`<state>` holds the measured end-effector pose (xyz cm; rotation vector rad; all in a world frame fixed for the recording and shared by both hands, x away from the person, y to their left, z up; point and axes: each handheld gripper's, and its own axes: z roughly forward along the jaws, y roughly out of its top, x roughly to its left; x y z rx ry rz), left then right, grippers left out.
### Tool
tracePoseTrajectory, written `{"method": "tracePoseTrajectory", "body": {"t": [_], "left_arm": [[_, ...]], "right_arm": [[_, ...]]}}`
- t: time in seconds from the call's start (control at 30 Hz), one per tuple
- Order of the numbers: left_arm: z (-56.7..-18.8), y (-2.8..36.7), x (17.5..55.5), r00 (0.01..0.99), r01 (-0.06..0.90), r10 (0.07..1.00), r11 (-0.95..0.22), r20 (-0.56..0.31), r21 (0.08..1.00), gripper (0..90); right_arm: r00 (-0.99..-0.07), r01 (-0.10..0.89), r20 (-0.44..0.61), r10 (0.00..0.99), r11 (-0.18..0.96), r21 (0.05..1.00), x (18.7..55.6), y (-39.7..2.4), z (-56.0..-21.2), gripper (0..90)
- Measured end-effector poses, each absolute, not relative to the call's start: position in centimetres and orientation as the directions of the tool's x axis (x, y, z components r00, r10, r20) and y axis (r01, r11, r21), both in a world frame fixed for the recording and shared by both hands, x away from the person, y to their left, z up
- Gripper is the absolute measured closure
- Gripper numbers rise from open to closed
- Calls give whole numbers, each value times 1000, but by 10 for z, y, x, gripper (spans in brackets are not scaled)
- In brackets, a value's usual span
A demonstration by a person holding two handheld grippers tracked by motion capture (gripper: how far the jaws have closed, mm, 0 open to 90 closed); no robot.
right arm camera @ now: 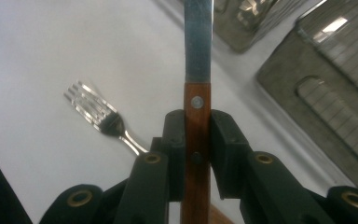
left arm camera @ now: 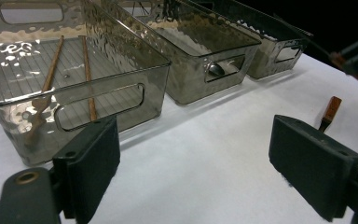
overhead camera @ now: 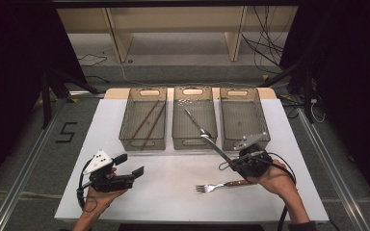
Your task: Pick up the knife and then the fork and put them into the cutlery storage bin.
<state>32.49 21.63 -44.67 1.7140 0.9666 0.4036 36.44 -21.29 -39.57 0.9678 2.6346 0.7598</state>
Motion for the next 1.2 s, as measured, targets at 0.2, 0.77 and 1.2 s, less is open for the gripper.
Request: {"method": "tracePoseTrajectory", "body": {"t": [0.2,0.77,1.2], "left_arm": [[-447,216,325,611,402,768,-93,-192,911,158],[-446,218,325,606,398,771,-80,-196,914,158],[-446,218,325,609,397,769,-80,-197,914,158]], "right_arm": [[-719,547,-38,694,598,585,378,-217,-383,774],[-571,626,7,821,431,650,447,-231,-358,774],[-495,673,33,869,359,647,489,-234,-351,774]]}}
